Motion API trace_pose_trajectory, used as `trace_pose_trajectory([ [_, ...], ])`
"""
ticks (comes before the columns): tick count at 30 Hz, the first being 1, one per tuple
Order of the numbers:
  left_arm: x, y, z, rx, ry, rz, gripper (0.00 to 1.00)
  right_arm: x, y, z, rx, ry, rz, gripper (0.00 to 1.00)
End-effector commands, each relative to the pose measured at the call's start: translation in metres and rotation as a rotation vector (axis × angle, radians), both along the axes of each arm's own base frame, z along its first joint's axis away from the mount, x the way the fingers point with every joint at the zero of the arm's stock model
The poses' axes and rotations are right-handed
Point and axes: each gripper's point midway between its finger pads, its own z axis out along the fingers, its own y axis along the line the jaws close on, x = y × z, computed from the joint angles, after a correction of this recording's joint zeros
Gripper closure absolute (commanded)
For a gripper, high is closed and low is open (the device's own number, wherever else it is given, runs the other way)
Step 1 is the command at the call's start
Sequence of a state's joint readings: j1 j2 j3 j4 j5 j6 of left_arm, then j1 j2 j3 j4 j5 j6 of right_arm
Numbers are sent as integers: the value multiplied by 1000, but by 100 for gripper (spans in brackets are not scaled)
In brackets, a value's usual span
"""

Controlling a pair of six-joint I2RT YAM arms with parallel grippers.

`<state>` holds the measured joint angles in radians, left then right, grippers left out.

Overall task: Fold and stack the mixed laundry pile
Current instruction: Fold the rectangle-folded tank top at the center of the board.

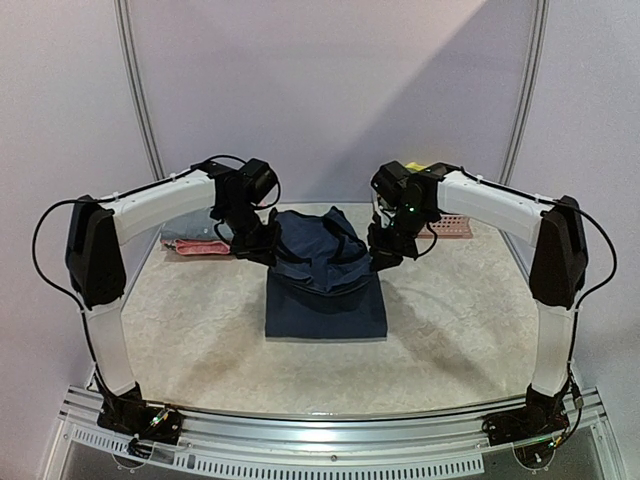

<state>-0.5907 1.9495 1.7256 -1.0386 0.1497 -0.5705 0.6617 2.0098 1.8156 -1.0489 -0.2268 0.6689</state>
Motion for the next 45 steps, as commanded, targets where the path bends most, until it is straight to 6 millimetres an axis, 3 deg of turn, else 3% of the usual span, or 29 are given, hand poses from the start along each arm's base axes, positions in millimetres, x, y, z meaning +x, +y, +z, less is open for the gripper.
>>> trace_pose_trajectory([
  [1,20,3,-6,0,-14,4,100,18,0,-13,16,16,15,100],
  [32,60,14,-75,38,61,45,100,71,-9,-74,68,109,15,99],
  [38,69,13,-88,20,82,77,97,87,-4,-79,102,108,11,90],
  [45,87,16,-85,-38,99,193,88,118,-11,-67,167,72,-66,68],
])
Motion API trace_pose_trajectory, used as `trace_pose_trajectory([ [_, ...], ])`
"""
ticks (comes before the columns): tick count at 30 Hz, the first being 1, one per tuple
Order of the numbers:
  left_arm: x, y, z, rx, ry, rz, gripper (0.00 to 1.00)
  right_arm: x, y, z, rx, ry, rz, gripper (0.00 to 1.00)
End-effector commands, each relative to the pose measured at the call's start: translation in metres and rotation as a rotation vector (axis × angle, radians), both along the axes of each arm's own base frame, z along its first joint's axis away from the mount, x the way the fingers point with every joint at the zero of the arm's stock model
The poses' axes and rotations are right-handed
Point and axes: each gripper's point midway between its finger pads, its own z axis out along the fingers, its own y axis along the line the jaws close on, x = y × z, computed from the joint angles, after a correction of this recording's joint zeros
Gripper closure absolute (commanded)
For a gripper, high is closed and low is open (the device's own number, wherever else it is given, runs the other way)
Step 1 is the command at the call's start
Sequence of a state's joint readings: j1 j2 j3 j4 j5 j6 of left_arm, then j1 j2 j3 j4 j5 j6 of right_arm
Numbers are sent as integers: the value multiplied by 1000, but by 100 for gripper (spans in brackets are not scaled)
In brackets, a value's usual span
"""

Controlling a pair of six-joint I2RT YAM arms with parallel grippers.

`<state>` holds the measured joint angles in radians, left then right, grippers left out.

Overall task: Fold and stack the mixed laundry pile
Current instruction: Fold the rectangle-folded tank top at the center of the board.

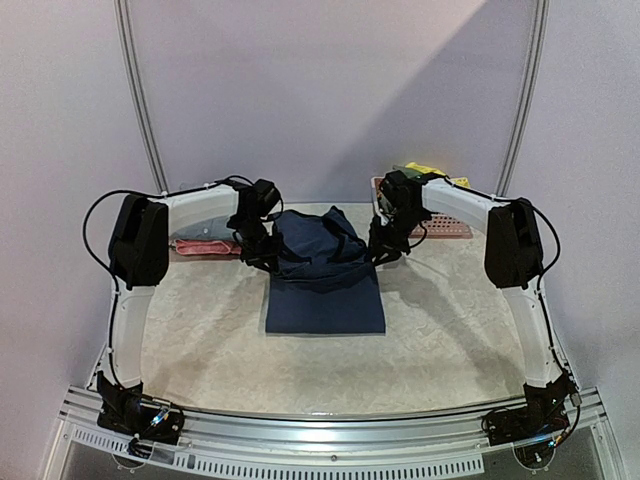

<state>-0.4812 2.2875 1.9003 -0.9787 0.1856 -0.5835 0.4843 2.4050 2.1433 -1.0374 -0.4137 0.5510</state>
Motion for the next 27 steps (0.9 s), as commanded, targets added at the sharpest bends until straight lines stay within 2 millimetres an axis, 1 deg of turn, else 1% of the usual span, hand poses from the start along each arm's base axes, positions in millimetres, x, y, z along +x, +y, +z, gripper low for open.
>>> trace_pose_trajectory([
  [1,21,3,10,-63,-21,92,86,26,-7,9,61,-26,-66,66],
  [3,23,2,18,-79,-36,99,80,32,-8,17,81,-42,-84,58],
  [8,23,2,48,-110,-98,102,63,46,-13,49,118,-105,-95,43],
  [13,19,7,76,-127,-162,95,49,49,-19,77,126,-164,-93,32],
  [17,11,10,99,-150,-212,75,42,44,-25,99,117,-202,-77,26],
  [19,5,11,106,-160,-228,61,39,40,-28,104,103,-216,-73,25],
  [20,0,11,108,-161,-232,51,37,39,-31,106,92,-224,-73,25],
  [21,-4,12,110,-160,-238,41,36,36,-32,112,85,-239,-72,24],
  [23,-14,15,110,-153,-245,20,34,29,-33,115,68,-249,-69,24],
  [24,-19,16,112,-151,-251,10,32,24,-32,121,65,-262,-62,23],
  [27,-36,18,112,-147,-263,-30,27,7,-25,117,34,-267,-36,23],
])
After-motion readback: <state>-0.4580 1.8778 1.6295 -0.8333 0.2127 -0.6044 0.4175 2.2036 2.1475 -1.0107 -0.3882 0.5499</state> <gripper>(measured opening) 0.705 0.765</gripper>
